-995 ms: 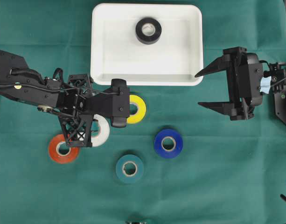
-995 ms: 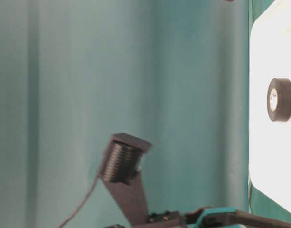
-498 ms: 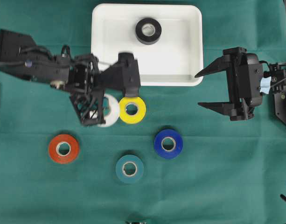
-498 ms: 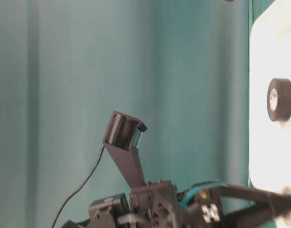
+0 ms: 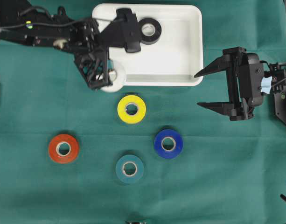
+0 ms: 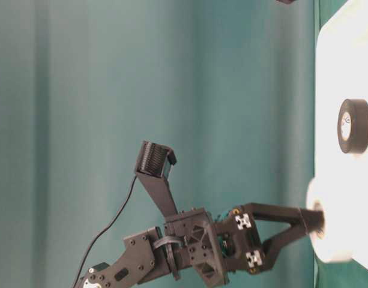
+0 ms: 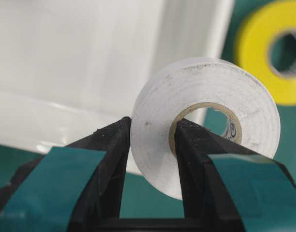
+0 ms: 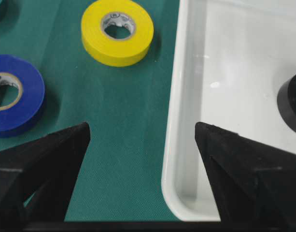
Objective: Put the tape alternately from left to right into the white case.
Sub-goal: 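Lift the white roll and carry it into the tray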
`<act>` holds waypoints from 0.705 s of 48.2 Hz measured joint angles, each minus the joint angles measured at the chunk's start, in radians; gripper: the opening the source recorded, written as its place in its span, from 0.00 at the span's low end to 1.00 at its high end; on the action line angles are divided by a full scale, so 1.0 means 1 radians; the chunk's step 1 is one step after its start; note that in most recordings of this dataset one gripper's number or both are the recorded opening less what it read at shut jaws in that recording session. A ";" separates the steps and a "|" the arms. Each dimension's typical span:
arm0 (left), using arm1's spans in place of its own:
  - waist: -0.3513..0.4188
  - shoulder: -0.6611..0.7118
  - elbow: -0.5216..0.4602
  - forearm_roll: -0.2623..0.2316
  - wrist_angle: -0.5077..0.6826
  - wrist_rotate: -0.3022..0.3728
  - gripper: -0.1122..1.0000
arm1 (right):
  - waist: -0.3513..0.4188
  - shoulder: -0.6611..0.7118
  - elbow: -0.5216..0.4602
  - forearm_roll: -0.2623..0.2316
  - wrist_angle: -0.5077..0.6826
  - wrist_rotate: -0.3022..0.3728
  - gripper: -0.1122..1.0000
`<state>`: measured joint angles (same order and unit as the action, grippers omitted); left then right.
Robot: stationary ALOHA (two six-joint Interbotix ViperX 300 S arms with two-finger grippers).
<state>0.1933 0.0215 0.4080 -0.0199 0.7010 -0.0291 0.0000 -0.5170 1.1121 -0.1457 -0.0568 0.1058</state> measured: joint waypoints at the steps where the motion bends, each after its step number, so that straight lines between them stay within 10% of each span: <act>1: 0.006 0.000 0.000 0.002 -0.005 0.005 0.33 | 0.000 0.000 -0.002 0.000 0.000 0.000 0.63; 34: 0.071 0.112 -0.071 0.002 -0.103 0.110 0.33 | 0.000 0.000 0.000 0.002 0.000 0.000 0.63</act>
<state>0.2638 0.1335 0.3375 -0.0184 0.5983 0.0813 0.0000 -0.5170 1.1121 -0.1442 -0.0568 0.1058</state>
